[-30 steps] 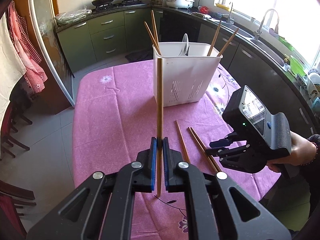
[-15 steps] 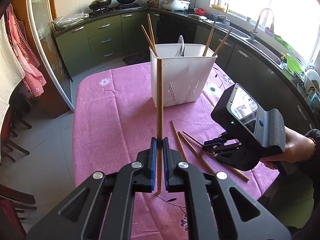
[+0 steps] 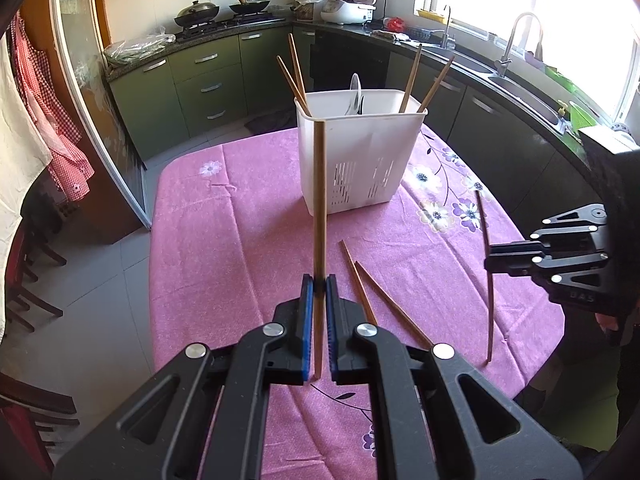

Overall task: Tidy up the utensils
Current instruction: 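Lift the chopsticks and drop them into the white caddy with both grippers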

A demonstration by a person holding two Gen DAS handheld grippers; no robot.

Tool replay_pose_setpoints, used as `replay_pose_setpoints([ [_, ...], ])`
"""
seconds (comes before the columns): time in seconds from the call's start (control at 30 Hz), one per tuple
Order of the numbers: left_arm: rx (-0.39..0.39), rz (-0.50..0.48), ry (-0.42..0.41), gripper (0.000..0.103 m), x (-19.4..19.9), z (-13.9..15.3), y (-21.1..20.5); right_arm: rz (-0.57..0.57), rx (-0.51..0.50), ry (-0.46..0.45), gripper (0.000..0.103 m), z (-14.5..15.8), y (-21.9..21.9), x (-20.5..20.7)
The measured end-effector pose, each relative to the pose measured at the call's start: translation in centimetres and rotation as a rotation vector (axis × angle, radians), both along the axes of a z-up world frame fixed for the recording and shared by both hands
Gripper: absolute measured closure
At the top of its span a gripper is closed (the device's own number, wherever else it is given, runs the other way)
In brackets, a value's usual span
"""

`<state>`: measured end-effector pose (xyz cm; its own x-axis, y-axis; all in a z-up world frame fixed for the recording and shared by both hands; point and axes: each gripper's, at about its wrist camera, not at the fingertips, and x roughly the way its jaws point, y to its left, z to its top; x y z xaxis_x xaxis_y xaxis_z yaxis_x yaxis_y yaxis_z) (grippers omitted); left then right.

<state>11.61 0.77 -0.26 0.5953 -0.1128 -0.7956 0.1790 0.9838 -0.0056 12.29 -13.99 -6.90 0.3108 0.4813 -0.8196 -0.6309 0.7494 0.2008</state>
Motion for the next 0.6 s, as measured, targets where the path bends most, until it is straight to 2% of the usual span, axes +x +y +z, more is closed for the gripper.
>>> replay_pose_setpoints([
  [0.2,0.008,-0.008,-0.007,0.097,-0.7,0.3,-0.2,-0.007,0.049,-0.026,0.096,1.7,-3.4,-2.1],
  [0.6,0.021,-0.026,-0.019,0.097,-0.7,1.1,-0.8,-0.016,0.087,-0.035,0.097,1.9,-4.2,-1.6],
])
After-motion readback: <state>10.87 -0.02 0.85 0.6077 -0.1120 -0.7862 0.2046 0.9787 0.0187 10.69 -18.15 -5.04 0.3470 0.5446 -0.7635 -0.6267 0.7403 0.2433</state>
